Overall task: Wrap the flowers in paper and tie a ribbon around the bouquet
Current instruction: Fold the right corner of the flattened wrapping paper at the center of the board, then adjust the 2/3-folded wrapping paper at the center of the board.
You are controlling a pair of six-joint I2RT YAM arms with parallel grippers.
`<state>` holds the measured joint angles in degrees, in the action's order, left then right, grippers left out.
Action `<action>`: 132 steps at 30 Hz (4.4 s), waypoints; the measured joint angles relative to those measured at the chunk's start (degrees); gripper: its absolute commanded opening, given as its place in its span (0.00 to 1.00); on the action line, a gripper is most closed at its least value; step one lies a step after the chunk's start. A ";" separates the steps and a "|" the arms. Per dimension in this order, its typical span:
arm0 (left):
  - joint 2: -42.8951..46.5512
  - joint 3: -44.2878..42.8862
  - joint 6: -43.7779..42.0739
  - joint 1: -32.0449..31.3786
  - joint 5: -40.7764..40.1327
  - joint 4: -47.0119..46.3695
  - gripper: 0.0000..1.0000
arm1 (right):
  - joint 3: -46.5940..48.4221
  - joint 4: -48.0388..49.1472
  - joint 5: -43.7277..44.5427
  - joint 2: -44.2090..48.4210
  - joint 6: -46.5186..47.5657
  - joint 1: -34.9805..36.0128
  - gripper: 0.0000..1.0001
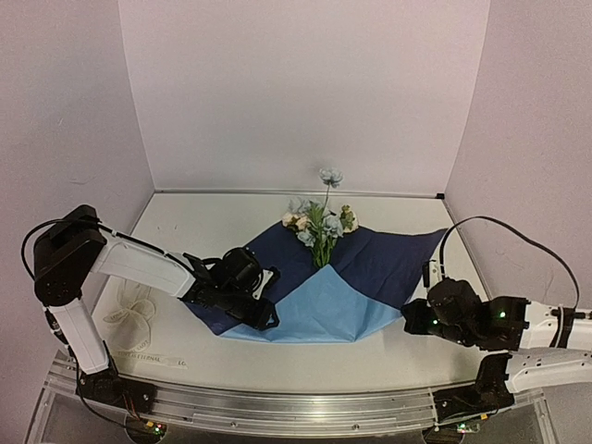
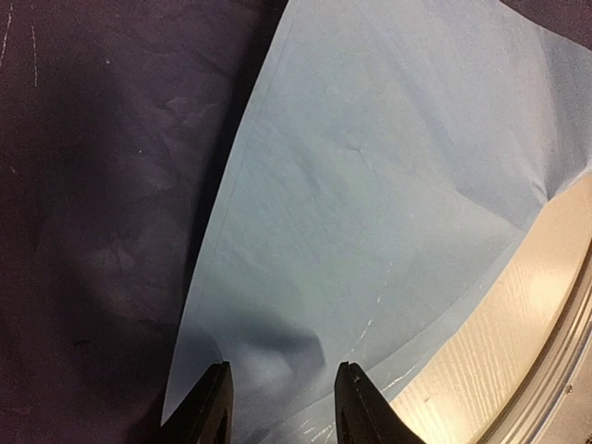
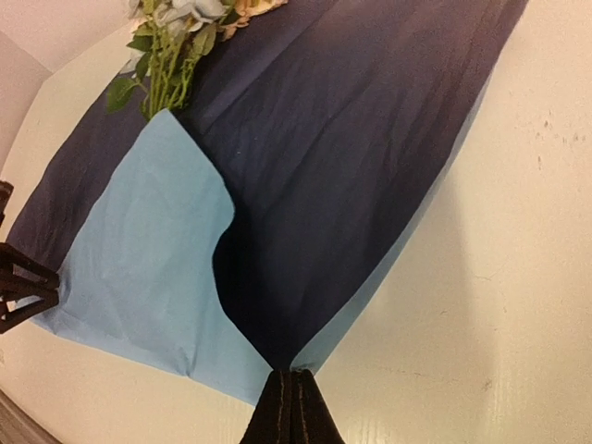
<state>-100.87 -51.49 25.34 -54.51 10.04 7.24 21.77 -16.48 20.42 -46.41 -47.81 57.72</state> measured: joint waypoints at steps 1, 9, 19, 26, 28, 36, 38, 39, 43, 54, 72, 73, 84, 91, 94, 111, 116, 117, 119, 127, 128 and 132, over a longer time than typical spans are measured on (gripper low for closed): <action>-0.23 -0.01 0.47 -0.34 0.16 -0.47 0.39 | 2.18 -2.02 -0.69 -0.31 1.43 -0.04 0.00; -1.74 -0.51 2.76 -1.02 0.48 -2.76 0.39 | 16.98 -10.48 -10.37 -11.57 9.55 -0.02 0.00; -2.17 -0.58 3.31 -1.02 0.48 -3.91 0.39 | 28.92 -10.39 -22.66 -28.32 12.65 0.87 0.00; -1.80 -0.53 3.30 -1.00 0.12 -3.62 0.43 | 34.00 -8.28 -30.69 -36.65 12.86 0.42 0.00; -0.86 -0.36 3.21 -1.02 -0.23 -2.98 0.46 | 34.85 -6.95 -33.44 -38.97 12.48 -0.26 0.00; 7.32 0.35 3.03 -1.00 -1.11 -0.25 0.52 | 38.14 -0.71 -43.95 -49.08 8.61 -4.32 0.00; 8.66 0.41 3.04 -0.76 -0.83 0.19 0.54 | 39.11 0.38 -45.73 -51.48 7.61 -5.03 0.00; 9.15 0.44 3.04 -0.58 -0.36 0.28 0.55 | 39.66 0.95 -46.60 -52.70 7.10 -5.24 0.00; 9.72 0.51 3.01 1.25 2.43 0.25 0.61 | 40.76 3.31 -49.23 -56.05 5.69 -5.43 0.04; 3.62 -2.90 3.40 2.89 10.53 -0.89 0.65 | 40.42 4.98 -53.74 -56.21 5.13 -6.40 0.37; -0.82 -4.75 7.93 2.17 19.16 -10.53 0.62 | 38.06 7.17 -73.15 -53.33 2.26 -14.82 0.35; -1.45 -5.48 7.99 1.95 19.36 -10.62 0.62 | 37.91 7.50 -74.23 -53.27 2.11 -15.46 0.35; -6.38 -10.53 8.63 -1.50 20.14 -13.32 0.62 | 34.71 8.29 -79.05 -52.09 1.44 -22.49 0.34; -9.62 -16.55 7.24 -3.94 17.38 -11.22 0.64 | 34.68 9.34 -79.06 -54.31 1.05 -23.82 0.34; -11.57 -19.97 6.48 -4.88 15.42 -9.40 0.64 | 34.81 9.83 -79.05 -55.89 0.18 -23.83 0.34; -16.43 -25.00 6.24 -6.46 10.32 -5.76 0.26 | 36.73 9.68 -76.41 -56.40 -3.44 -24.05 0.39; -16.40 -24.48 6.10 -6.73 10.74 -5.95 0.20 | 37.10 0.36 -72.27 -50.10 1.04 -24.00 0.44; -16.38 -24.15 6.09 -6.76 10.74 -6.13 0.20 | 37.29 -1.80 -71.26 -48.11 2.29 -24.00 0.45; -16.37 -23.42 6.15 -6.83 10.74 -6.44 0.20 | 37.52 -5.26 -69.43 -44.56 4.40 -23.96 0.46; -14.96 -18.99 6.03 -7.07 10.70 -9.57 0.21 | 34.33 -19.88 -55.57 -30.34 12.18 -24.02 0.56; -14.89 -18.70 6.00 -7.11 10.71 -10.11 0.21 | 32.98 -21.12 -53.40 -28.97 12.70 -24.13 0.56; -13.72 -16.77 5.85 -7.35 10.64 -12.21 0.21 | 29.23 -23.79 -46.70 -28.96 13.56 -25.24 0.55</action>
<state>-114.59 -68.26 31.19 -61.86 20.67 -4.97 51.00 -40.27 -26.28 -75.37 -34.26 32.48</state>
